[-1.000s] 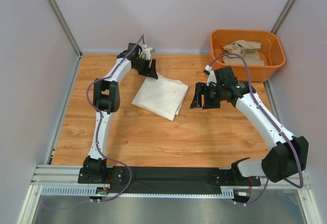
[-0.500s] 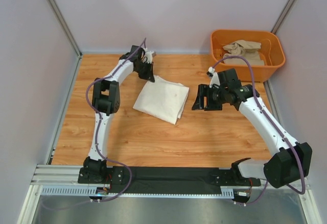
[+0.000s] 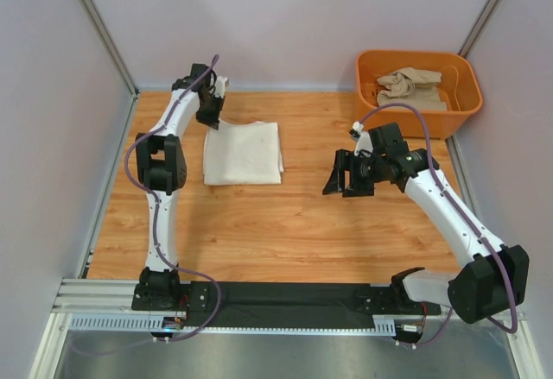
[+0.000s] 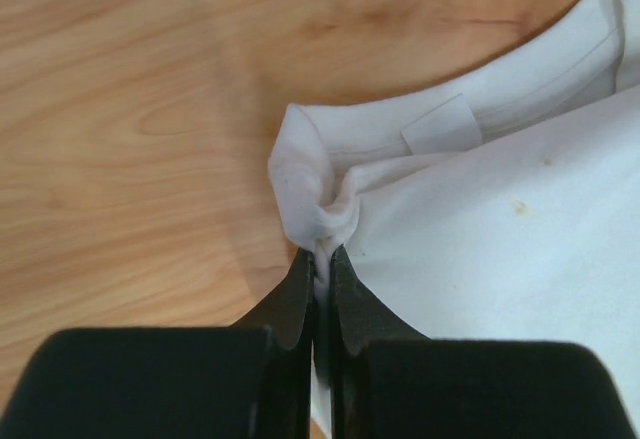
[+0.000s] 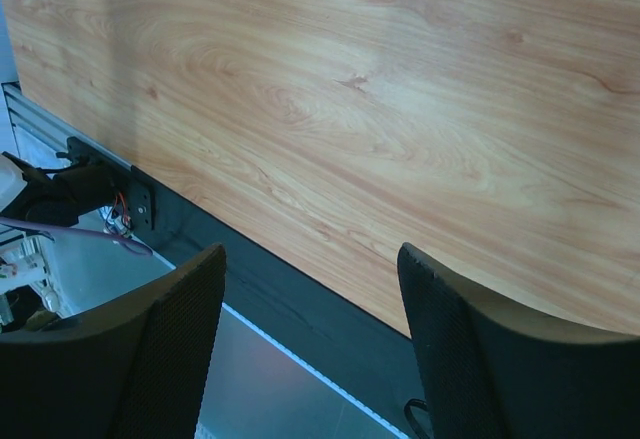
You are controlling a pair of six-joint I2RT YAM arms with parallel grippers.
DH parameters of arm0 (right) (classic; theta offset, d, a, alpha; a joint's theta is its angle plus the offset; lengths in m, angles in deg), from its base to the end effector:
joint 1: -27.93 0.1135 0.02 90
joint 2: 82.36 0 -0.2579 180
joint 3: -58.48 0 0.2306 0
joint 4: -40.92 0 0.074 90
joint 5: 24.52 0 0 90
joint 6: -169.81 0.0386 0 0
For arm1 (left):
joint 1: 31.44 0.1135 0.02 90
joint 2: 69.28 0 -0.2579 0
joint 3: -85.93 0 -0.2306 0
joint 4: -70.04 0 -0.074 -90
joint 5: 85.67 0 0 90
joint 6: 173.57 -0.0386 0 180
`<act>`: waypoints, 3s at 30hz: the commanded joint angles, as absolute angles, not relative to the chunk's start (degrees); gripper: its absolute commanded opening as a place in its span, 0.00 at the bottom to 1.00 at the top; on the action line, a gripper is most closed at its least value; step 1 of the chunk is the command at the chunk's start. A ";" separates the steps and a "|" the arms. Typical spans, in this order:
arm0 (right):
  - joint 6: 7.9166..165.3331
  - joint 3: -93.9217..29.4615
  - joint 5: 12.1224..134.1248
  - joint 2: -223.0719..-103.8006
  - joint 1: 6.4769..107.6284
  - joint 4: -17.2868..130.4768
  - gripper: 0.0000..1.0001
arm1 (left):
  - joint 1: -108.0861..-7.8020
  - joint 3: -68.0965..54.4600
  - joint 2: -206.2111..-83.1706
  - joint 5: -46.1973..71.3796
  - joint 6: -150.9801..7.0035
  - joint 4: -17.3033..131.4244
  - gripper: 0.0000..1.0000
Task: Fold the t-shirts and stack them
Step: Neatly place the folded tshirt to the corner, then reset both grippers
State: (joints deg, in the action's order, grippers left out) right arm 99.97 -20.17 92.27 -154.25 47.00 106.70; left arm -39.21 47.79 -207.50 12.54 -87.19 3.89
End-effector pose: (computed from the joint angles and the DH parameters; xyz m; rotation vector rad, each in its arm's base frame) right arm 0.2066 0.0898 0.2928 -0.1505 2.6655 0.8454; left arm 0.4890 -0.0723 0.2004 0.3104 2.6418 -0.2143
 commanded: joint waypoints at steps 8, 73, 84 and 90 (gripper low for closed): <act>102.75 -18.82 96.33 -157.58 47.61 106.09 0.71 | -31.80 56.45 -207.45 -6.21 -107.27 9.68 0.00; 146.33 29.41 95.72 -112.98 46.12 75.43 0.76 | -63.00 -59.89 -63.51 28.07 -26.73 28.53 1.00; 159.88 46.21 96.24 -85.71 46.12 77.26 0.83 | -63.09 -77.12 -62.16 36.23 -8.90 47.46 1.00; 155.23 48.06 96.68 -84.11 46.12 80.16 0.98 | -63.17 -84.52 -61.99 34.92 -4.20 60.32 1.00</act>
